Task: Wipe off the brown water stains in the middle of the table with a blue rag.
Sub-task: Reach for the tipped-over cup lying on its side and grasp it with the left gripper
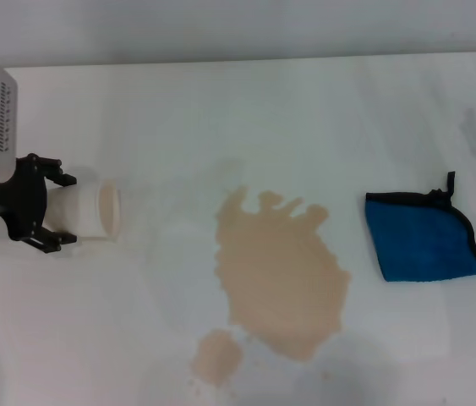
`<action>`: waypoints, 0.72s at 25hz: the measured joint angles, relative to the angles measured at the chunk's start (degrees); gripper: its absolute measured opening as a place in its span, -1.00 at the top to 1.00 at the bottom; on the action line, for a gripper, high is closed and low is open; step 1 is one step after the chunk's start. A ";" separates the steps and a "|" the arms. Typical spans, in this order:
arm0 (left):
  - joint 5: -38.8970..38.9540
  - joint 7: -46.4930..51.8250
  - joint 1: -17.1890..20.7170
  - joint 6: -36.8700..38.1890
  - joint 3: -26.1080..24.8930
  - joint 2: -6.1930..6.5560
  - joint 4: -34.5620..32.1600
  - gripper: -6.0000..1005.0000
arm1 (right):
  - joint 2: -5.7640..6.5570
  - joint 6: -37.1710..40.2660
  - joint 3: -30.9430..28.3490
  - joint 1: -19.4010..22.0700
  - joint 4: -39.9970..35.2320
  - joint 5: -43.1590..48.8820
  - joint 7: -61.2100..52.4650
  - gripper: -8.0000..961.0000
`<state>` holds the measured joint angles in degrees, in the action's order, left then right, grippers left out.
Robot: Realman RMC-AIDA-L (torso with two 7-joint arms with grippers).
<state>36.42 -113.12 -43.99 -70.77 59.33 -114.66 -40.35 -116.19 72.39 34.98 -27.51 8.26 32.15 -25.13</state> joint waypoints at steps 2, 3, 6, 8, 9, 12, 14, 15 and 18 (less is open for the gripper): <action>0.00 0.00 -0.19 0.75 0.00 -0.18 0.59 -0.77 | 0.00 -0.08 0.00 0.00 0.00 -0.04 0.00 -0.78; -0.02 0.00 -0.23 0.89 0.00 -0.26 0.77 -0.77 | 0.00 -0.11 0.00 0.00 0.00 -0.07 0.00 -0.78; -0.06 0.00 -0.30 1.61 0.00 -0.43 1.18 -0.76 | 0.00 -0.14 0.00 0.00 -0.07 -0.14 0.00 -0.78; -0.11 0.00 -0.31 2.10 0.00 -0.56 1.38 -0.76 | 0.00 -0.09 0.00 0.07 -0.11 -0.15 0.00 -0.78; -0.15 0.00 -0.31 2.30 -0.02 -0.65 1.50 -0.76 | 0.00 -0.02 0.00 0.16 -0.13 -0.16 0.00 -0.78; -0.19 0.00 -0.29 2.89 -0.08 -0.94 1.74 -0.75 | 0.00 0.10 0.00 0.41 -0.20 -0.17 0.00 -0.78; -0.21 0.00 -0.19 3.52 -0.11 -1.09 1.87 -0.75 | 0.00 0.11 0.00 0.48 -0.21 -0.17 0.00 -0.78; -0.21 0.00 -0.17 3.65 -0.13 -1.13 1.89 -0.75 | 0.01 0.12 0.00 0.51 -0.20 -0.17 0.00 -0.78; -0.22 0.00 0.00 4.34 -0.14 -1.41 1.93 -0.75 | 0.12 0.19 0.00 0.58 -0.20 -0.17 0.00 -0.78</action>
<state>36.20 -113.12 -43.99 -66.43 59.19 -116.07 -38.43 -116.07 72.58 34.98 -26.93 8.06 31.99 -25.13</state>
